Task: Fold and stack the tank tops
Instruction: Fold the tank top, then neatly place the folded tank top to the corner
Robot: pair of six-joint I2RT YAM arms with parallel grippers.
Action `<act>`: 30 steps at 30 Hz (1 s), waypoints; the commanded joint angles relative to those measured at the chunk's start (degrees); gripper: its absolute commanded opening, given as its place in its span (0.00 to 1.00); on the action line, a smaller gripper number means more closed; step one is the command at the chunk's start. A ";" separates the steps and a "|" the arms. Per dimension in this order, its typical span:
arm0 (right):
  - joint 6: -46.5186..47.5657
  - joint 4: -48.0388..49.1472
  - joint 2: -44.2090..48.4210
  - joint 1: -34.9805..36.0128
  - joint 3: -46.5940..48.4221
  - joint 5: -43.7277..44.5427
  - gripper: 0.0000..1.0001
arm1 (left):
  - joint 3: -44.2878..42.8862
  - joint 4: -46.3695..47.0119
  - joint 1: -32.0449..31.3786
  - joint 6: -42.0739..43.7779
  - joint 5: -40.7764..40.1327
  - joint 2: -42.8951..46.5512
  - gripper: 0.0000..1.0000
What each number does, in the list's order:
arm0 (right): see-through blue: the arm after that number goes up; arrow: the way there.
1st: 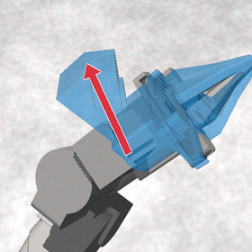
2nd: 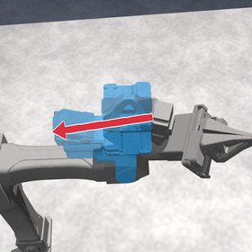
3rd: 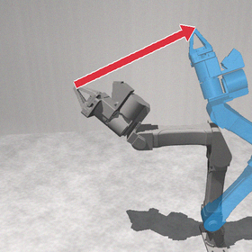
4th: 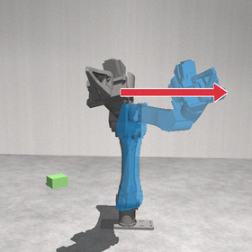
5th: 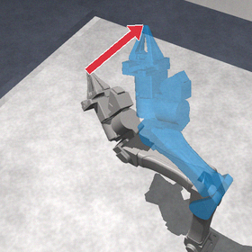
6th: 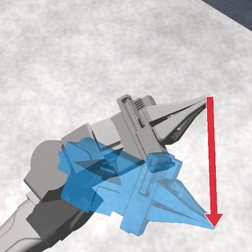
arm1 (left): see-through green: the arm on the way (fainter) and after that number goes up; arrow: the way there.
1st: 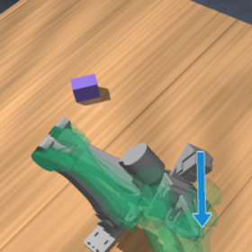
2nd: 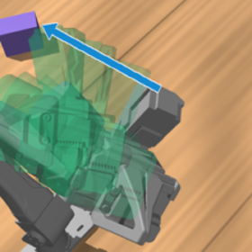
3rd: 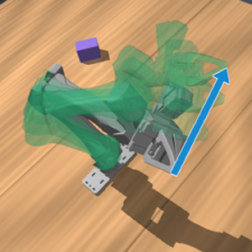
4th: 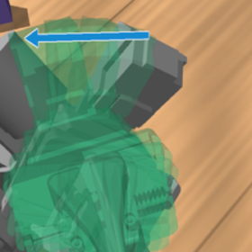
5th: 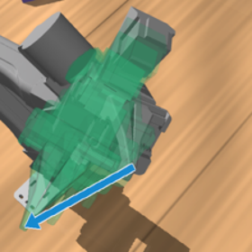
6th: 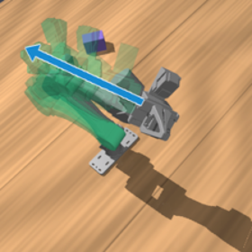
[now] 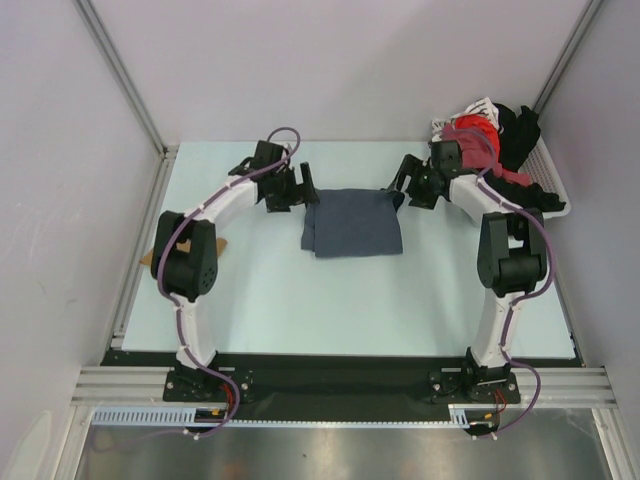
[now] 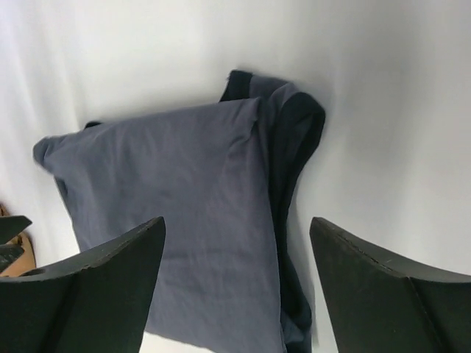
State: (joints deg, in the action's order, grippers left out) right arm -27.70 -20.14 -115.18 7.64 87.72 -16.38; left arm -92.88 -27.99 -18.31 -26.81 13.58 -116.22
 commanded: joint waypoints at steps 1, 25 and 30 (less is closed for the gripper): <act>3.71 3.88 3.64 -0.08 -3.42 -2.52 0.86 | 6.30 6.45 -2.78 1.06 -2.07 6.09 1.00; 2.22 12.75 5.32 3.17 -20.84 -7.26 0.28 | 15.45 11.55 -7.36 -1.76 -3.39 2.67 0.52; 0.20 15.57 5.57 3.17 -22.33 -11.39 0.13 | 15.89 12.26 -6.31 -1.84 0.65 2.14 0.00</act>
State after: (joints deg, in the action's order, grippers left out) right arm -25.93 -7.42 -110.45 10.68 66.39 -23.68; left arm -77.56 -17.72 -25.34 -28.77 11.14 -113.91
